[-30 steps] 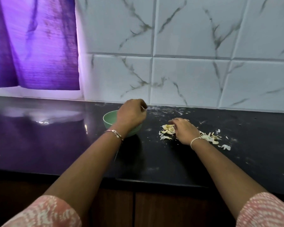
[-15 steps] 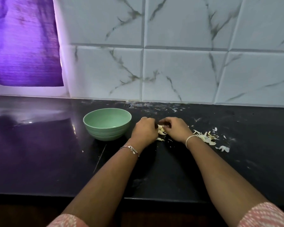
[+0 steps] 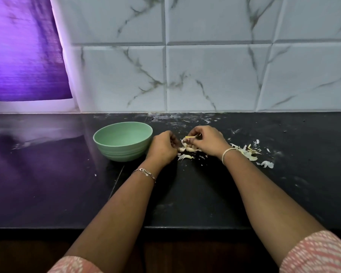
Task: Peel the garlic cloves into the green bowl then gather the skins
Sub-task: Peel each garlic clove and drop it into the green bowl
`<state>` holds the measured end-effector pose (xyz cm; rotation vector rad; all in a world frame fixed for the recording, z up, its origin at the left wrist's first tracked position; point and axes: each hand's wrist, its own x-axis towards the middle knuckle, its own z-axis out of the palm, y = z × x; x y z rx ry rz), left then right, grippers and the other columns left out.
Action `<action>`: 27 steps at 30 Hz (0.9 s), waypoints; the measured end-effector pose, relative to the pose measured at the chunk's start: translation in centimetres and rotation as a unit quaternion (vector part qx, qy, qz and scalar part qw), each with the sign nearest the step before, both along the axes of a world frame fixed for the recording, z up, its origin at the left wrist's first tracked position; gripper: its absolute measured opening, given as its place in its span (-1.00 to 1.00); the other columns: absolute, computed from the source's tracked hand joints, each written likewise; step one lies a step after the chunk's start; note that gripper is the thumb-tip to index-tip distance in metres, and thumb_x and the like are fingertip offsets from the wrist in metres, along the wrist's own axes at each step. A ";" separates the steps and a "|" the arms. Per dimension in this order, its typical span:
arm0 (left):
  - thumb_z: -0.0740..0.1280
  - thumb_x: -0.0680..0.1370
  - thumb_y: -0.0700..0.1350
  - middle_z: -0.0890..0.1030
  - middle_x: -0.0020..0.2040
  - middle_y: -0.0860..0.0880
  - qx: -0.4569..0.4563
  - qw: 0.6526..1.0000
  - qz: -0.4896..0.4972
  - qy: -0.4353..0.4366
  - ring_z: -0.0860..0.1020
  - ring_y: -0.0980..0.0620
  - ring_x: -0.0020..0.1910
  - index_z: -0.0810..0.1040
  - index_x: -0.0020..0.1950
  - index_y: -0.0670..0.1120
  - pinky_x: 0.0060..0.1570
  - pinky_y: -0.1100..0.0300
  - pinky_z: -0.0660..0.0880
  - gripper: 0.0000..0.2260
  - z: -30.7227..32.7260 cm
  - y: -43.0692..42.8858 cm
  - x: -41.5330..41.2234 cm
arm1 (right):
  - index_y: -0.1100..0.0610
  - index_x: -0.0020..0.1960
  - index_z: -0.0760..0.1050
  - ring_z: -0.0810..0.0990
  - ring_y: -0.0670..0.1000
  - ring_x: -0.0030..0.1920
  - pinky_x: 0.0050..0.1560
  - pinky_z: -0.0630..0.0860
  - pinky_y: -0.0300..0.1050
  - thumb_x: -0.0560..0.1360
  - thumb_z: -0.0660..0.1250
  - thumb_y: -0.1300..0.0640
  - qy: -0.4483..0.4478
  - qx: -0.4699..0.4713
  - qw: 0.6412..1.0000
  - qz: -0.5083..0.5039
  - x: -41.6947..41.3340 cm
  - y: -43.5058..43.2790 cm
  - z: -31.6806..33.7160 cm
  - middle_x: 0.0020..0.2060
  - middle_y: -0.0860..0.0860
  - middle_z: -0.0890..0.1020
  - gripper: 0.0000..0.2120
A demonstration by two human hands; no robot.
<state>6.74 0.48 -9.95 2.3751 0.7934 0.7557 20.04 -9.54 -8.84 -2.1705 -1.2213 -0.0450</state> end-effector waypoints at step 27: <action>0.34 0.52 -0.34 0.70 -0.20 -0.07 -0.033 0.976 -0.187 -0.103 0.58 0.30 -0.35 0.66 -0.04 -0.13 -0.25 0.47 0.46 -0.84 0.1 -4.0 0.1 | 0.14 -0.35 0.49 0.43 -0.07 -0.41 -0.38 0.34 -0.27 0.54 0.36 0.16 0.438 0.293 0.844 0.095 -2.3 -6.6 1.6 -0.43 0.02 0.50 -0.71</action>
